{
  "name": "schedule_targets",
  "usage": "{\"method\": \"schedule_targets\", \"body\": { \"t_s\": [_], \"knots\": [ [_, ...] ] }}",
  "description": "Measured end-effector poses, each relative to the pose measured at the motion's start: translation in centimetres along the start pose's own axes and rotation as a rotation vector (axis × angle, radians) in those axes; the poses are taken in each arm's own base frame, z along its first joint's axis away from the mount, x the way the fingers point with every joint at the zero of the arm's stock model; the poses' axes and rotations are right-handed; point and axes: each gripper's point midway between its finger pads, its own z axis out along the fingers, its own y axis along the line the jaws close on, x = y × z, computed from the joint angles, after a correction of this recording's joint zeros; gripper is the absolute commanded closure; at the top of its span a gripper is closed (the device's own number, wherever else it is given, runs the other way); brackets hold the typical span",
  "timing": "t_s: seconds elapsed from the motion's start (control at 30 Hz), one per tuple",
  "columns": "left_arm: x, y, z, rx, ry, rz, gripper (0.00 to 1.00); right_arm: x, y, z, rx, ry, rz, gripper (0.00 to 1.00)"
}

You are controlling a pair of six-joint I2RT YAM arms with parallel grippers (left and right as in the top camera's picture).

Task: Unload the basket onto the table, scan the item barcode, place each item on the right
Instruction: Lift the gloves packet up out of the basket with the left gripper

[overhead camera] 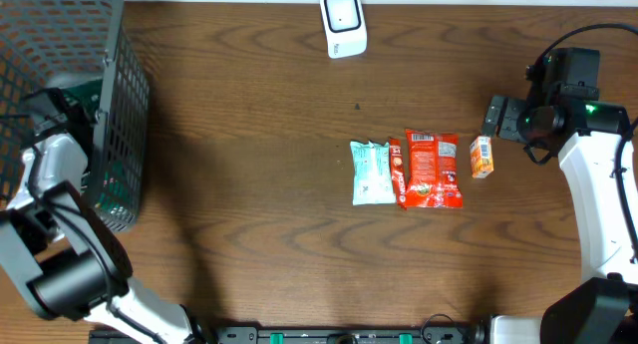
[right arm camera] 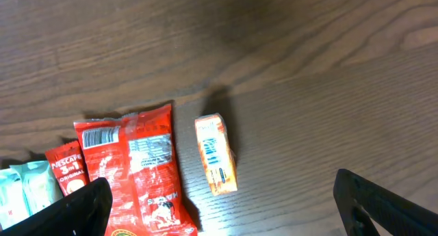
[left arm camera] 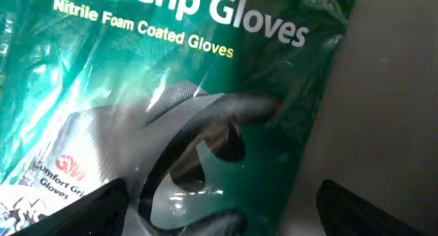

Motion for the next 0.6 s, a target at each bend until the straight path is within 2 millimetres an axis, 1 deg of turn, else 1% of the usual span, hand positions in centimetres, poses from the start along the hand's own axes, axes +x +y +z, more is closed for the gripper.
{"method": "schedule_targets", "body": {
  "t_s": [0.13,0.17,0.2,0.23,0.3,0.37,0.5,0.53,0.57,0.6],
  "knots": [
    [-0.7,0.3,0.5,-0.029,-0.009,0.013,0.12,0.0,0.0,0.0,0.000,0.000,0.000,0.01],
    [-0.9,0.3,0.6,-0.036,-0.015,0.014,0.18,0.0,0.0,0.0,0.000,0.000,0.000,0.01],
    [-1.2,0.4,0.8,-0.043,-0.018,0.012,0.26,0.0,0.0,0.0,0.000,0.000,0.000,0.01],
    [-1.4,0.5,0.9,-0.047,-0.022,0.014,0.37,0.0,0.0,0.0,0.000,0.000,0.000,0.01],
    [-1.6,0.8,1.0,-0.063,-0.025,0.015,0.53,0.0,0.0,0.0,0.000,0.000,0.000,0.01],
    [-1.7,0.9,1.1,-0.082,-0.028,0.018,0.66,0.0,0.0,0.0,0.000,0.000,0.000,0.01],
    [-1.8,1.7,1.0,-0.138,-0.031,0.023,0.81,0.0,0.0,0.0,0.000,0.000,0.000,0.01],
    [-1.8,1.9,1.0,-0.149,-0.031,0.020,0.90,0.0,0.0,0.0,0.000,0.000,0.000,0.01],
    [-1.8,2.1,0.9,-0.162,-0.032,0.018,0.93,0.0,0.0,0.0,0.000,0.000,0.000,0.01],
    [-1.8,2.3,0.9,-0.170,-0.034,0.021,0.93,0.0,0.0,0.0,0.000,0.000,0.000,0.01]
  ]
}}
